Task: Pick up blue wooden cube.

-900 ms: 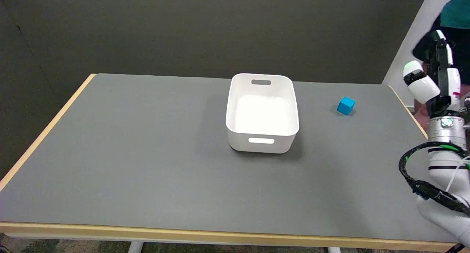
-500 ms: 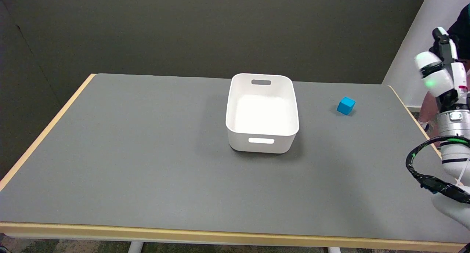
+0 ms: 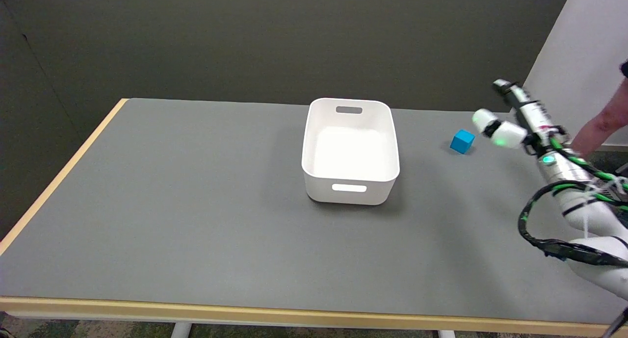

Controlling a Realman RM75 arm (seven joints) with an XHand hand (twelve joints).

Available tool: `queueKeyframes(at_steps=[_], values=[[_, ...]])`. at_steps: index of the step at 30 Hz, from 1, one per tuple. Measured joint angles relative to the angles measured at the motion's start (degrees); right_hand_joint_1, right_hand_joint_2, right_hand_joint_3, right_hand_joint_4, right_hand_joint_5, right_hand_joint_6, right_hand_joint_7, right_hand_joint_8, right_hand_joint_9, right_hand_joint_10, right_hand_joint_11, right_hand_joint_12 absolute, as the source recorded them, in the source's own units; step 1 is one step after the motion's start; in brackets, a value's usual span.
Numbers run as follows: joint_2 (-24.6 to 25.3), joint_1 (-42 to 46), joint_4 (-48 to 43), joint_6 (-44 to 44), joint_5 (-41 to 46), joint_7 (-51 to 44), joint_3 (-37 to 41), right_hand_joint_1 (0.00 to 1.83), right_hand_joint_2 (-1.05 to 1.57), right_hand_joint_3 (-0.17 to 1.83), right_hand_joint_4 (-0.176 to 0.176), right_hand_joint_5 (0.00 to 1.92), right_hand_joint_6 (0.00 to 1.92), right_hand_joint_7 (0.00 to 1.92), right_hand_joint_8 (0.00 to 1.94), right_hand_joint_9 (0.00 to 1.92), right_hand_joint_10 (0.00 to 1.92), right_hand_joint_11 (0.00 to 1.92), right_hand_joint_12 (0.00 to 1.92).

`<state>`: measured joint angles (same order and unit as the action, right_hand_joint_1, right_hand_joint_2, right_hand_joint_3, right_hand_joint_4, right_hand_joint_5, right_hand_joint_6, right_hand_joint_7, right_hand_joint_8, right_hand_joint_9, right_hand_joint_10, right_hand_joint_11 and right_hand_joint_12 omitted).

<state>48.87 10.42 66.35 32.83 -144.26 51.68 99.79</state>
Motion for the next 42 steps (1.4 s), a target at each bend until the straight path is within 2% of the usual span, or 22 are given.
queueKeyframes(at_steps=[4, 5, 13, 21, 30, 31, 33, 35, 36, 38, 40, 42], values=[[-0.30, -3.73, -2.72, -5.19, -1.33, -4.80, -3.61, 0.38, 0.64, 0.85, -0.075, 0.12, 0.34, 0.10, 0.24, 0.00, 0.34, 0.00, 0.44], [-0.31, -4.90, -3.80, -6.29, -1.61, -5.92, -4.49, 0.37, 0.60, 0.92, -0.075, 0.10, 0.38, 0.08, 0.27, 0.02, 0.29, 0.00, 0.44], [0.10, -16.02, -15.32, -12.94, -3.10, -15.00, -10.80, 0.36, 0.57, 0.93, -0.089, 0.08, 0.39, 0.06, 0.22, 0.00, 0.24, 0.00, 0.46], [0.84, -25.03, -24.69, -15.68, -3.92, -21.60, -14.99, 0.36, 0.57, 0.93, -0.090, 0.08, 0.39, 0.06, 0.22, 0.01, 0.24, 0.00, 0.47], [1.28, -30.52, -30.17, -16.69, -4.37, -25.42, -17.35, 0.36, 0.57, 0.94, -0.087, 0.09, 0.40, 0.07, 0.27, 0.02, 0.27, 0.00, 0.49], [1.30, -30.89, -30.58, -16.71, -4.39, -25.71, -17.52, 0.37, 0.58, 0.94, -0.086, 0.09, 0.41, 0.07, 0.28, 0.02, 0.28, 0.00, 0.49], [1.35, -31.52, -31.25, -16.76, -4.43, -26.16, -17.80, 0.51, 0.66, 0.98, -0.070, 0.17, 0.47, 0.19, 0.34, 0.06, 0.51, 0.00, 0.57], [1.38, -32.10, -31.85, -16.76, -4.48, -26.59, -18.08, 0.60, 0.73, 0.90, -0.063, 0.22, 0.47, 0.27, 0.33, 0.10, 0.57, 0.00, 0.64], [1.40, -32.32, -32.09, -16.76, -4.50, -26.78, -18.20, 0.63, 0.77, 0.86, -0.061, 0.23, 0.52, 0.30, 0.38, 0.14, 0.59, 0.00, 0.71], [1.43, -32.78, -32.67, -16.55, -4.56, -27.25, -18.47, 0.72, 0.84, 0.84, -0.054, 0.23, 0.94, 0.38, 0.79, 0.32, 0.82, 0.01, 1.02], [1.45, -33.14, -33.14, -16.00, -4.57, -27.65, -18.66, 0.76, 0.89, 0.82, -0.056, 0.29, 1.26, 0.12, 1.63, 0.38, 1.42, 0.13, 1.18], [1.47, -33.46, -33.59, -15.35, -4.59, -28.10, -18.86, 0.85, 1.31, 0.29, -0.096, 0.44, 1.80, 0.12, 1.68, 0.39, 1.51, 0.17, 1.15]])
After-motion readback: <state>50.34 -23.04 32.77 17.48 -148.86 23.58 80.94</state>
